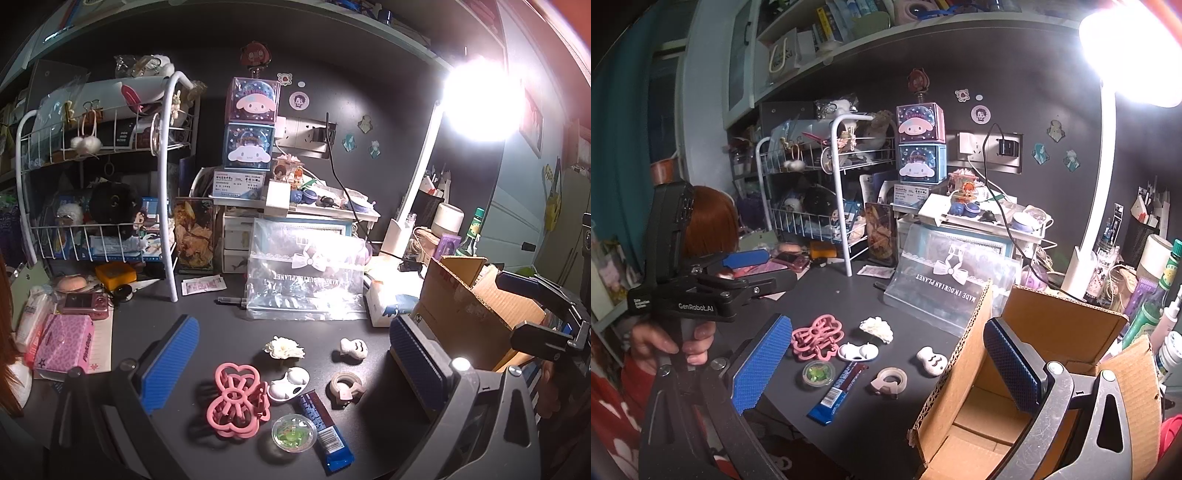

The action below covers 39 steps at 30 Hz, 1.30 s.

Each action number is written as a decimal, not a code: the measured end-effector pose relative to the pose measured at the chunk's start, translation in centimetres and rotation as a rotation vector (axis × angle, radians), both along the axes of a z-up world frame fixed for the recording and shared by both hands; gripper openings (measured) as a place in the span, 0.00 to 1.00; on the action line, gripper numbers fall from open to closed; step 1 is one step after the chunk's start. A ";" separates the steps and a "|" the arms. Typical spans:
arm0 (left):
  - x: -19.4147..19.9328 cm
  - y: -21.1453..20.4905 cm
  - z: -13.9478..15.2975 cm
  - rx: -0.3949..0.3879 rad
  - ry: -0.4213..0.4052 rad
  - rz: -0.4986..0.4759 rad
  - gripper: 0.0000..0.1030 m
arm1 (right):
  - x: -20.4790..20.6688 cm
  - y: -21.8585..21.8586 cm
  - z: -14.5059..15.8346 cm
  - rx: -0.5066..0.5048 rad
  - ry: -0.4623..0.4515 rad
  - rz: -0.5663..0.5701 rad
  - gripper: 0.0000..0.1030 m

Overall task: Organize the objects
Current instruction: 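Move the right gripper to the blue candy bar and close on it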

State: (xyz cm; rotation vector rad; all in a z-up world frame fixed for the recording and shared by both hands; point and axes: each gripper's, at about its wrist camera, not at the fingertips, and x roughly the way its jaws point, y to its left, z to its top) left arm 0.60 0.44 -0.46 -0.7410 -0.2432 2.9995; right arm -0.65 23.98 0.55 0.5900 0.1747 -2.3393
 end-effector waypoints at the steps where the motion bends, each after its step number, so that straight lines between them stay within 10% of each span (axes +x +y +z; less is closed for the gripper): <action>1: -0.1 0.0 0.0 0.001 -0.001 0.000 1.00 | 0.0 0.0 0.0 0.000 0.000 0.000 1.00; 39: 0.1 -3.8 -1.5 -0.040 -0.041 0.068 1.00 | 3.3 -5.8 0.0 0.078 0.100 0.084 1.00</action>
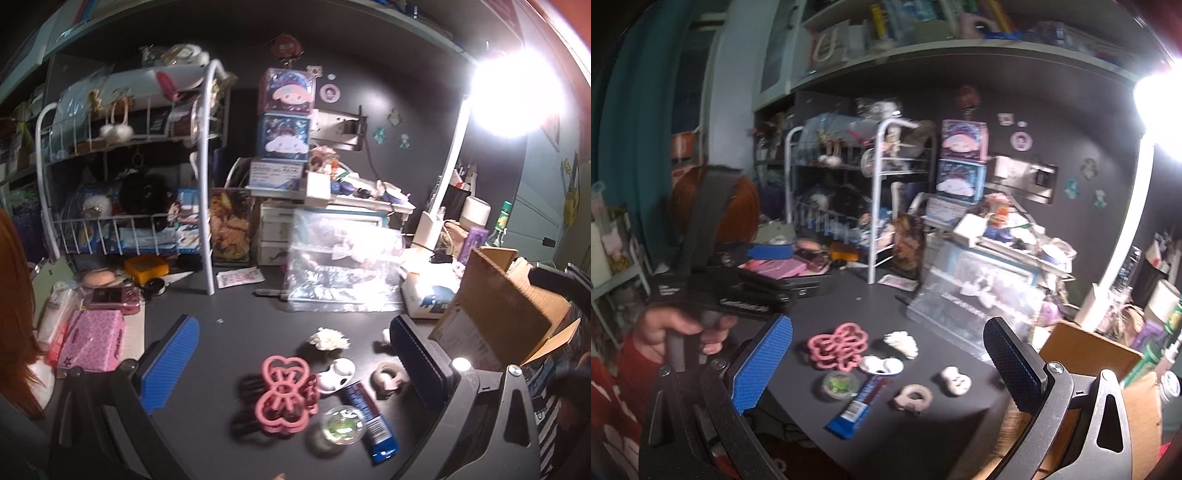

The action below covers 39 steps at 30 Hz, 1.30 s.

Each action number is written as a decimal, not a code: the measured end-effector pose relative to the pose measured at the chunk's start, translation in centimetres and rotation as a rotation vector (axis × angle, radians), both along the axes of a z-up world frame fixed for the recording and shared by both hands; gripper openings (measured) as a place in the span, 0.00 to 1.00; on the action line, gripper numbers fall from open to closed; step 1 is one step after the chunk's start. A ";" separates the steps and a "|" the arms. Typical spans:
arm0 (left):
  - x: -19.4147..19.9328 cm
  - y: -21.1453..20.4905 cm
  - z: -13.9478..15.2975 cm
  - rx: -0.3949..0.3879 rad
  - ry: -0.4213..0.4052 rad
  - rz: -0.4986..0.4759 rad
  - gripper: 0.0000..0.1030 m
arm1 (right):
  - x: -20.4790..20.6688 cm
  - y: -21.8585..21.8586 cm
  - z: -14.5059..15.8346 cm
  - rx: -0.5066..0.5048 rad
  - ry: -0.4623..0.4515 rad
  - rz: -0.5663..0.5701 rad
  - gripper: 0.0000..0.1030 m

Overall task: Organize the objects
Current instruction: 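Move the right gripper to the blue candy bar and close on it, then lift the blue candy bar with the right gripper and drop it into the cardboard box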

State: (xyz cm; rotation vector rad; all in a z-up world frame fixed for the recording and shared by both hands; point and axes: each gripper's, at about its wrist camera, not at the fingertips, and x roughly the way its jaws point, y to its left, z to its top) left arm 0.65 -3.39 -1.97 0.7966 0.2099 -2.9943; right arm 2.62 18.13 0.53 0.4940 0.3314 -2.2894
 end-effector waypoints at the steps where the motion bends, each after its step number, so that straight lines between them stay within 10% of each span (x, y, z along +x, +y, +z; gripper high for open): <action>1: 0.0 -0.4 -0.3 0.005 -0.005 -0.002 1.00 | 0.2 -0.6 -0.4 0.006 -0.007 0.010 1.00; 6: -0.2 -1.9 -2.5 0.001 -0.027 0.003 1.00 | 0.6 -3.5 -4.4 0.026 -0.108 0.040 0.97; 16: -0.8 -1.7 -5.3 0.004 -0.060 -0.116 1.00 | -2.2 -5.7 -15.5 0.121 -0.280 -0.145 0.57; 31: -1.2 0.1 -5.6 0.045 -0.090 -0.262 1.00 | -3.8 -5.3 -16.9 0.170 -0.287 -0.186 0.19; 39: -1.9 1.6 -5.8 0.059 -0.127 -0.336 1.00 | -3.5 -4.4 -15.7 0.137 -0.240 -0.191 0.15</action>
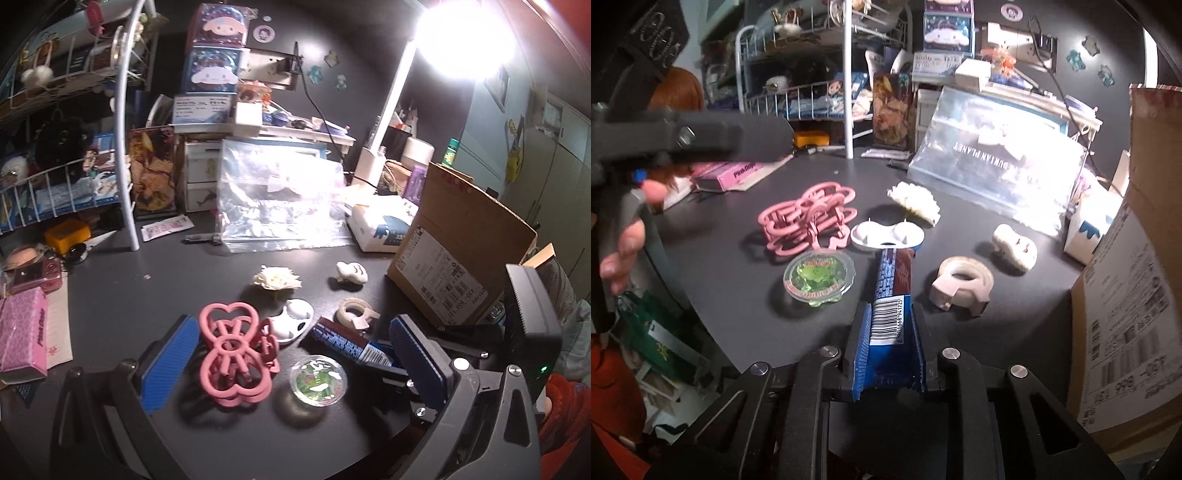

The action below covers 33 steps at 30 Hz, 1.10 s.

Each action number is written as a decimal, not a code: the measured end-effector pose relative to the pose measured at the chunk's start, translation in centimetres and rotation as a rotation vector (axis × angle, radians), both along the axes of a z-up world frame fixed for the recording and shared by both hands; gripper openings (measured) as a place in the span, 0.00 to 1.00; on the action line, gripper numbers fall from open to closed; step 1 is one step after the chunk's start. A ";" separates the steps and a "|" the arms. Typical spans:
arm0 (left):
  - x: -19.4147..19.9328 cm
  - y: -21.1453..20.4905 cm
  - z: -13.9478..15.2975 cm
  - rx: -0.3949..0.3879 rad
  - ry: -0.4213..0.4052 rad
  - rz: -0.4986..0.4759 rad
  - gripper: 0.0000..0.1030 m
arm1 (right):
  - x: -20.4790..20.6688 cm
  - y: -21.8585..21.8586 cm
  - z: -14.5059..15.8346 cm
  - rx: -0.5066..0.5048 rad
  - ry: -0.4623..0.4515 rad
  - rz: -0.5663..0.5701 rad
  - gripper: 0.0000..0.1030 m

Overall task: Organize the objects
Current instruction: 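Lift the blue candy bar with the right gripper and drop it into the cardboard box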

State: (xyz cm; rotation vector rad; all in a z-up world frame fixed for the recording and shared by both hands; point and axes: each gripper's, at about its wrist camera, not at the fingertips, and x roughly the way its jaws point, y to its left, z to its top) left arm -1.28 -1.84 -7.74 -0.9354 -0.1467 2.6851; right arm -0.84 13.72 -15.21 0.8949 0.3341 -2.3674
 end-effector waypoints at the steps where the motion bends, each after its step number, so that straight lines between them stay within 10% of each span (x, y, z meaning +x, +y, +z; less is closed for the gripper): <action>1: 0.0 0.2 0.1 0.004 -0.001 -0.012 1.00 | 0.1 0.1 0.2 -0.006 0.006 0.001 0.15; 14: -0.1 1.4 3.5 0.091 0.038 -0.161 0.98 | 2.1 0.1 6.7 -0.139 0.135 0.111 0.15; 33: -4.5 6.6 10.5 0.246 0.090 -0.356 0.49 | 2.6 4.4 15.2 -0.144 0.330 0.057 0.15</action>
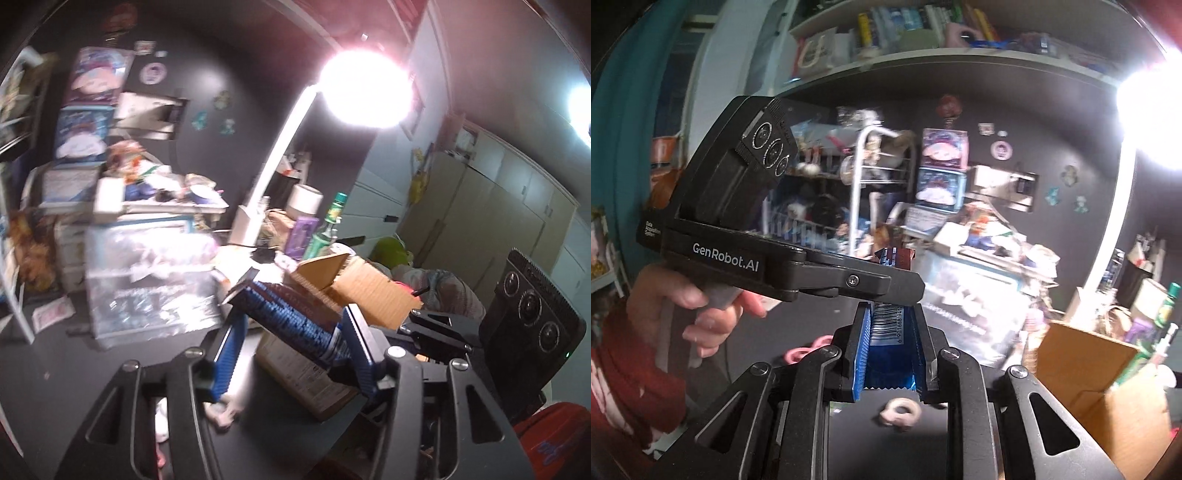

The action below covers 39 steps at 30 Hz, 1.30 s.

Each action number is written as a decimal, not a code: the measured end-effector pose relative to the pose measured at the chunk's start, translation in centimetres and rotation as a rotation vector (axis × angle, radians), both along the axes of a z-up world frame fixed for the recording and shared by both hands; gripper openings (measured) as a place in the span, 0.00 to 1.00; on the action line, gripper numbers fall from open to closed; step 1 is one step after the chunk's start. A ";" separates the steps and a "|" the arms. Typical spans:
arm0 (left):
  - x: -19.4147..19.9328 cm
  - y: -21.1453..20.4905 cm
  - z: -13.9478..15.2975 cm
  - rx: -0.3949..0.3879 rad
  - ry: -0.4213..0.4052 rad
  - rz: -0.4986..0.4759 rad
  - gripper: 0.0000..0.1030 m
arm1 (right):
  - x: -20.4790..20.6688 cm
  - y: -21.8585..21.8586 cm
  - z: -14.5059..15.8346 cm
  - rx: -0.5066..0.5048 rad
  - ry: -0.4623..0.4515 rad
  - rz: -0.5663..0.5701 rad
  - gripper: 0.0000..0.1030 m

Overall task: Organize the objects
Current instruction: 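Lift the blue candy bar with the right gripper and drop it into the cardboard box, then return the right gripper to the desk and grasp the green-lidded container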

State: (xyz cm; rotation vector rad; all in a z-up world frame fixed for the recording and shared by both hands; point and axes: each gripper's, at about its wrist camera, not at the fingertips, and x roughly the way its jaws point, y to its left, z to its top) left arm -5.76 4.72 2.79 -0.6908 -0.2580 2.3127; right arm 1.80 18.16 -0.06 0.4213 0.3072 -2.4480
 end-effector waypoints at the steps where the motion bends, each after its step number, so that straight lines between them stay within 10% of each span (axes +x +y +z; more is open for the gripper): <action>1: -0.4 0.9 0.4 -0.010 0.005 -0.015 0.48 | -0.2 0.9 0.4 0.000 -0.005 -0.017 0.15; 19: -7.2 16.1 0.4 -0.248 -0.139 -0.223 0.37 | -5.6 13.5 0.1 0.015 -0.261 -0.245 0.15; 22: -7.0 16.2 0.3 -0.258 -0.143 -0.230 0.55 | -6.2 13.7 -0.5 0.024 -0.302 -0.247 0.16; 25: -6.6 15.7 1.1 -0.271 -0.099 -0.212 0.77 | -7.0 13.6 -1.0 0.029 -0.342 -0.239 0.39; 31: -5.6 12.4 2.7 -0.272 -0.048 -0.148 0.80 | -7.0 12.7 -0.7 0.051 -0.339 -0.228 0.53; 39: -2.7 3.8 4.0 -0.287 0.031 0.051 0.87 | -4.4 8.2 1.6 0.044 -0.200 -0.096 0.95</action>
